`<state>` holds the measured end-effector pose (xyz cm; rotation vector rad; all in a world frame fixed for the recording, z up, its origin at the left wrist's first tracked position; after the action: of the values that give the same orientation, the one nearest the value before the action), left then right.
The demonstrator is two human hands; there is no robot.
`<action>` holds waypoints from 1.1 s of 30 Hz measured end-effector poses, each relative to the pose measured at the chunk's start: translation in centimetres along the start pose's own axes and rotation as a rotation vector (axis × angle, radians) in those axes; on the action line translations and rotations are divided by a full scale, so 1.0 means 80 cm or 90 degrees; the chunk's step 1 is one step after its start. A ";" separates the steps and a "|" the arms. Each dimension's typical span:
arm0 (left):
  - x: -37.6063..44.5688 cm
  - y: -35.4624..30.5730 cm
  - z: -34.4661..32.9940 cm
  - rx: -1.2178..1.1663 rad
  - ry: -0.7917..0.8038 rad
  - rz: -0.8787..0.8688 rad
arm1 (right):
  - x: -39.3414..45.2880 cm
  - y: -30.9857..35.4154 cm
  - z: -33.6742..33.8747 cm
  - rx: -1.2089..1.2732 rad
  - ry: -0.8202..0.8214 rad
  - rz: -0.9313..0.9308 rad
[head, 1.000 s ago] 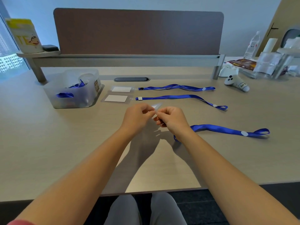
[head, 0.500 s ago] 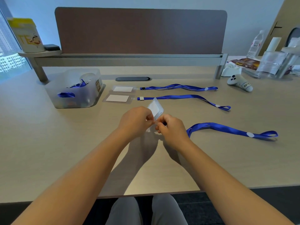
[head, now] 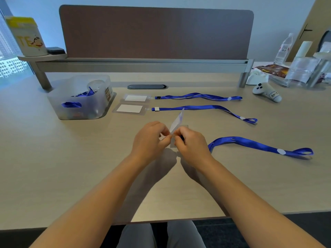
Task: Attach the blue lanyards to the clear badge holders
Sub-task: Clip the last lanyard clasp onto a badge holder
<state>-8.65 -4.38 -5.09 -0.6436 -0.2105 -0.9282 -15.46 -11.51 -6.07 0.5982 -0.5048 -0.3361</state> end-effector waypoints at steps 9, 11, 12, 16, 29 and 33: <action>0.006 0.022 -0.020 -0.314 0.217 0.200 | 0.015 -0.002 0.000 0.116 0.130 -0.055; -0.007 0.033 -0.034 -0.464 0.315 0.329 | 0.020 -0.004 0.006 0.223 0.145 -0.101; -0.017 0.039 -0.043 -0.509 0.370 0.396 | 0.022 -0.005 0.011 0.286 0.146 -0.122; -0.048 0.038 -0.070 -0.701 0.505 0.567 | 0.027 0.004 0.019 0.405 0.194 -0.119; -0.028 0.086 -0.012 -0.855 -0.156 0.670 | 0.017 -0.033 0.028 0.175 0.024 -0.263; -0.027 0.075 -0.009 -0.920 -0.169 0.649 | -0.015 -0.014 -0.032 0.507 0.147 -0.462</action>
<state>-5.21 -0.72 -9.15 -1.9547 0.6051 0.1701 -15.20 -10.71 -8.98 1.5855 -0.1608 -0.7492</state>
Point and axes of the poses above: each hand's wrist, its own x-axis towards the middle knuckle, its own z-axis out of the back of the hand, y = z × x, the point moved 8 cm from there along x, towards the middle knuckle, and after that the axes turned 3 degrees about x, right-handed, at the moved point
